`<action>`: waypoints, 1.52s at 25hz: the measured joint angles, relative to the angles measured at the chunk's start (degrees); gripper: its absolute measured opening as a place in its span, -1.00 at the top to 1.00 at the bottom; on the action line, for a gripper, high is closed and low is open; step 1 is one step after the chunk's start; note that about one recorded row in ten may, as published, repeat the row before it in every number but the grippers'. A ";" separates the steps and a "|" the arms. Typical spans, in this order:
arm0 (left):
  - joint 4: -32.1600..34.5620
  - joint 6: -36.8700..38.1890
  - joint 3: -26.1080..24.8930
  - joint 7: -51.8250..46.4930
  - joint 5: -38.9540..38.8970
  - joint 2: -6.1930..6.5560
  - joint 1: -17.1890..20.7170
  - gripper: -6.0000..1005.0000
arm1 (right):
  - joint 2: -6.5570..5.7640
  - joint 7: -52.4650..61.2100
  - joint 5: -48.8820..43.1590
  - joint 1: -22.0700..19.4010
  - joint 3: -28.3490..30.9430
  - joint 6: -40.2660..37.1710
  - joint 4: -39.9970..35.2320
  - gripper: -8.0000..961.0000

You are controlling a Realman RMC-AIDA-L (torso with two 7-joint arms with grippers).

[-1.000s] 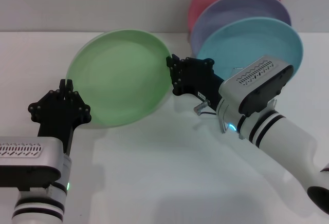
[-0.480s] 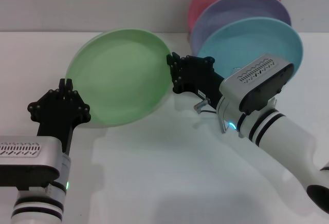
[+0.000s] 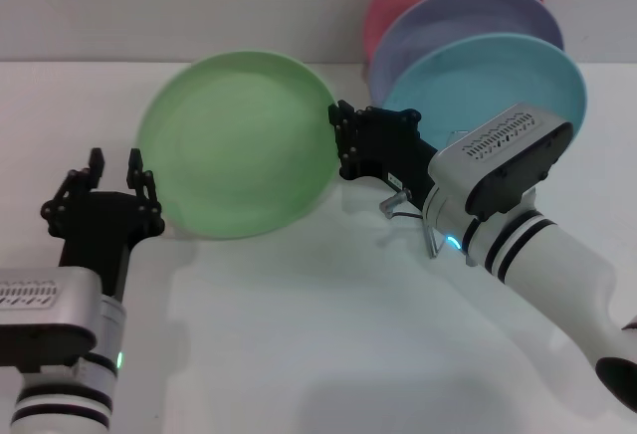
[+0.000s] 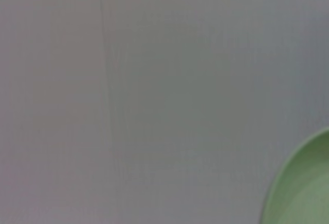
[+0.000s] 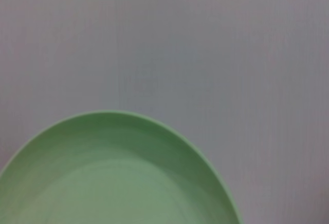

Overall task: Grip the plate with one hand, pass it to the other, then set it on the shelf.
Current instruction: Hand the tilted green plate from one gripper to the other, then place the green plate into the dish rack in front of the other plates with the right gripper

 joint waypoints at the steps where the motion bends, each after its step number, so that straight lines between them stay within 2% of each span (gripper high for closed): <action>1: -0.12 0.42 -0.10 -0.80 0.47 0.06 0.18 0.53 | 0.00 0.00 0.00 -0.03 -0.01 0.01 0.00 0.95; 4: -0.20 2.49 -0.74 -2.59 1.48 0.22 0.84 0.28 | 0.02 0.00 0.00 -0.26 -0.02 0.01 -0.09 0.95; 6: -0.20 3.07 -1.40 -3.51 2.03 0.26 1.18 0.26 | 0.03 0.00 0.00 -0.40 -0.03 -0.17 -0.13 0.95; 9: -0.31 3.98 -5.24 -9.00 5.07 0.64 2.86 0.23 | 0.04 0.00 0.00 -0.50 -0.05 -0.61 -0.14 0.95; 11: -0.71 3.99 -7.93 -13.71 7.31 1.03 3.92 0.20 | 0.04 0.00 -0.01 -0.52 -0.08 -1.43 -0.13 0.95; 15: -4.42 3.80 -12.79 -30.46 13.70 2.80 5.69 0.16 | 0.04 -0.29 -0.18 -0.95 -0.39 -4.39 -0.11 0.95; 17: -9.06 4.78 -14.68 -39.84 17.88 3.00 5.58 0.13 | 0.04 -0.32 -0.95 -1.49 -0.34 -6.53 -0.10 0.95; 18: -13.44 5.96 -16.27 -46.37 20.86 2.80 4.90 0.12 | 0.04 -0.33 -1.56 -1.88 -0.25 -7.99 -0.07 0.95; 19: -21.57 8.11 -18.72 -57.17 25.47 2.07 3.17 0.11 | 0.03 -0.34 -2.18 -2.31 -0.18 -9.52 0.00 0.95; 20: -21.57 8.11 -18.72 -57.17 25.47 2.07 3.17 0.10 | 0.01 -0.34 -2.75 -2.76 -0.17 -11.10 0.09 0.95; 22: -30.20 10.41 -20.34 -66.61 29.09 1.28 0.56 0.08 | -0.14 -0.35 -3.26 -3.90 -0.15 -14.61 0.49 0.95; 25: -39.55 11.99 -20.82 -74.89 31.16 0.60 -3.22 0.04 | -0.42 -0.37 -3.48 -6.02 -0.14 -20.09 1.21 0.95; 28: -42.15 11.50 -20.85 -77.03 31.45 0.41 -4.43 0.01 | -0.52 -0.38 -3.52 -9.18 -0.13 -26.85 1.81 0.95; 30: -42.28 10.91 -20.87 -77.15 31.46 0.36 -4.70 -0.16 | -0.56 -0.39 -3.54 -11.60 -0.14 -31.60 2.06 0.95; 31: -42.27 10.78 -20.87 -77.14 31.48 0.31 -4.76 -0.24 | -0.60 -0.39 -3.54 -14.41 -0.14 -36.49 2.32 0.95; 33: -42.31 10.18 -20.89 -77.07 31.46 0.24 -4.94 -0.40 | -0.66 -0.34 -3.55 -15.71 -0.14 -38.35 2.43 0.95; 34: -42.28 9.55 -20.87 -77.07 31.47 0.22 -5.07 -0.49 | -0.81 0.02 -3.55 -18.69 -0.13 -42.87 2.47 0.95; 35: -42.23 9.01 -20.81 -77.11 31.49 0.21 -5.17 -0.51 | -0.81 0.02 -3.55 -18.69 -0.13 -42.87 2.47 0.95; 38: -42.09 7.53 -20.47 -77.35 31.50 0.21 -5.53 -0.58 | -1.05 0.35 -3.33 -23.00 0.50 -48.21 2.15 0.95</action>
